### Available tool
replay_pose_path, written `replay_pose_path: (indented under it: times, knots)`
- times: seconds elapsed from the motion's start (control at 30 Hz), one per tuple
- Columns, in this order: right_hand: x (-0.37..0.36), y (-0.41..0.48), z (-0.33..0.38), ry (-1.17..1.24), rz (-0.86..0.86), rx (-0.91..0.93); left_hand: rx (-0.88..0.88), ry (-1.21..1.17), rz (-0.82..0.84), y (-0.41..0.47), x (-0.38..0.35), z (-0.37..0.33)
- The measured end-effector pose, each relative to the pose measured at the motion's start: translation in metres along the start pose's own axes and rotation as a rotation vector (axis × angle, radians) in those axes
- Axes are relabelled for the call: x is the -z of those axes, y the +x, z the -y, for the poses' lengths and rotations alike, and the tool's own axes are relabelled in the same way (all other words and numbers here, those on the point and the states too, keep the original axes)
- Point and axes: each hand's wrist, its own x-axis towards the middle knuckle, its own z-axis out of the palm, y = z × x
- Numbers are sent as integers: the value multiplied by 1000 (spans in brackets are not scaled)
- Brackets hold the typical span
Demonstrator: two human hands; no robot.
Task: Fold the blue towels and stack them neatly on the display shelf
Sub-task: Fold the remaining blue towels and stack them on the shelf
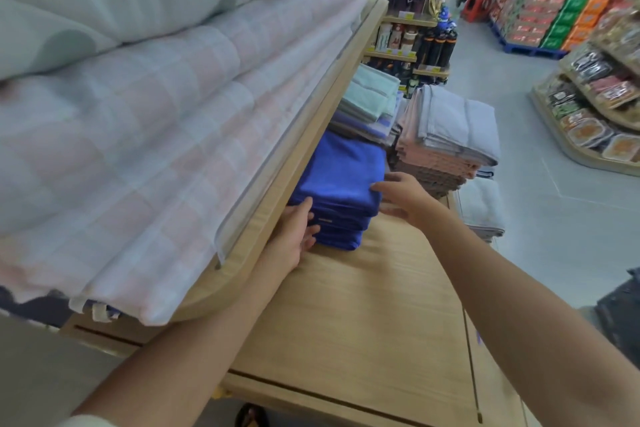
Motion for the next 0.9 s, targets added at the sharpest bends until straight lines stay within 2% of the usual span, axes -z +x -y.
replay_pose_path:
  times: [0.03,0.1,0.2,0.27,0.37,0.43,0.5,0.57,0.63,0.77,0.83,0.9]
  knots:
    - [10,-5,-5,-44,-2,22,-89,92,-47,-6,2,11]
    - [38,-15,-16,-83,-37,109,-383,314,-66,-21,3,39]
    - [90,-36,-36,-72,-127,206,-800,771,134,-48,-12,81]
    - [126,-48,-56,-39,-212,203,-969,981,324,-59,-37,103]
    - [173,-63,-98,-53,-334,128,-1007,1315,451,-71,-85,137]
    - [196,-69,-136,-82,-364,18,-967,1522,473,-78,-111,156]
    - [209,-72,-176,-109,-344,-100,-929,1633,442,-81,-129,167]
    - [212,-75,-213,-138,-292,-201,-912,1660,392,-81,-137,171]
    - [207,-75,-246,-287,-207,-271,-923,1657,359,-80,-138,173]
    - [183,-79,-289,-408,-68,-349,-970,1648,318,-80,-138,176]
    - [172,-79,-298,-394,-72,-334,-987,1646,305,-80,-139,177]
    - [167,-77,-302,-329,-179,-294,-991,1646,300,-79,-139,177]
